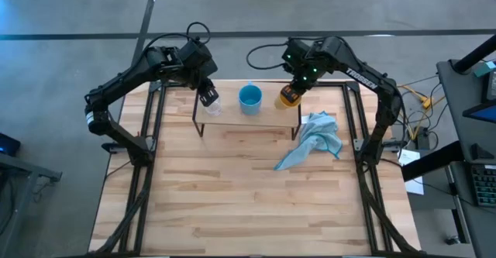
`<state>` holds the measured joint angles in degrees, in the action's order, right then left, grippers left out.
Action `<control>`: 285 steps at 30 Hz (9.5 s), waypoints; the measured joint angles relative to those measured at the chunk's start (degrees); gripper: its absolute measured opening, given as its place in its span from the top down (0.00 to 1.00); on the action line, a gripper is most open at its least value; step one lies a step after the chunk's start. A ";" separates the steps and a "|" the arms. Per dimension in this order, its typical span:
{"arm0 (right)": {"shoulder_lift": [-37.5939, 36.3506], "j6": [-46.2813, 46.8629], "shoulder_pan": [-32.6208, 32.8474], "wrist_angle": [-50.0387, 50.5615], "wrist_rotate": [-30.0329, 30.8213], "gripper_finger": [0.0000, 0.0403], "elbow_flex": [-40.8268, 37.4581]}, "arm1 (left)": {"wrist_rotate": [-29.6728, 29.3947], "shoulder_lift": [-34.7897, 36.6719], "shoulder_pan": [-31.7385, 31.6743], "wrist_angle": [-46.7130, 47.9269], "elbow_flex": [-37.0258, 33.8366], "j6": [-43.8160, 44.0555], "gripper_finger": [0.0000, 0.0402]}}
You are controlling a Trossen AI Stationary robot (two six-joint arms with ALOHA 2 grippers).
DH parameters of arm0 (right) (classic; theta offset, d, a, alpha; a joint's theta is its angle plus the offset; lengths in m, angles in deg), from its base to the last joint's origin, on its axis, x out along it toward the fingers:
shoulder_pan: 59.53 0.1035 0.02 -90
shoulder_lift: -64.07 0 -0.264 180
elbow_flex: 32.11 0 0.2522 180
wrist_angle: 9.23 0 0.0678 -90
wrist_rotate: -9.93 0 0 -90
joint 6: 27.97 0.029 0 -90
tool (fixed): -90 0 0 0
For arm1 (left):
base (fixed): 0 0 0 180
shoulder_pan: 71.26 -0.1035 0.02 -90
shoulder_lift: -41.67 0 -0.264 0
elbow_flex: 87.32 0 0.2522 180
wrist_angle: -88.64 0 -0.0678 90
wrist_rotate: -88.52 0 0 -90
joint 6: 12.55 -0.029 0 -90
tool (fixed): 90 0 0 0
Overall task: Stack small to large cups/mugs on shelf
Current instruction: Put the yellow cup on the shelf, then return to Home Position
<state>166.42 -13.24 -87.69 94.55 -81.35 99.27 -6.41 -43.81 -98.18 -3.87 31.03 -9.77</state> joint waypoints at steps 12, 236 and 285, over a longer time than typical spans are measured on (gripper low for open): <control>-0.02 0.90 0.00 -0.02 -0.17 0.98 -2.60 | 0.00 0.00 0.01 -0.01 0.00 0.00 0.85; -99.82 7.78 40.52 -92.43 25.31 0.82 -116.78 | -1.75 82.53 13.22 -76.22 -104.35 11.54 0.85; -99.82 7.78 40.52 -92.41 25.29 0.83 -116.76 | -1.76 82.59 13.22 -76.20 -104.35 11.54 0.85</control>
<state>66.60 -5.46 -47.17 2.13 -56.06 -17.49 -8.17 38.79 -84.96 -80.07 -73.31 1.78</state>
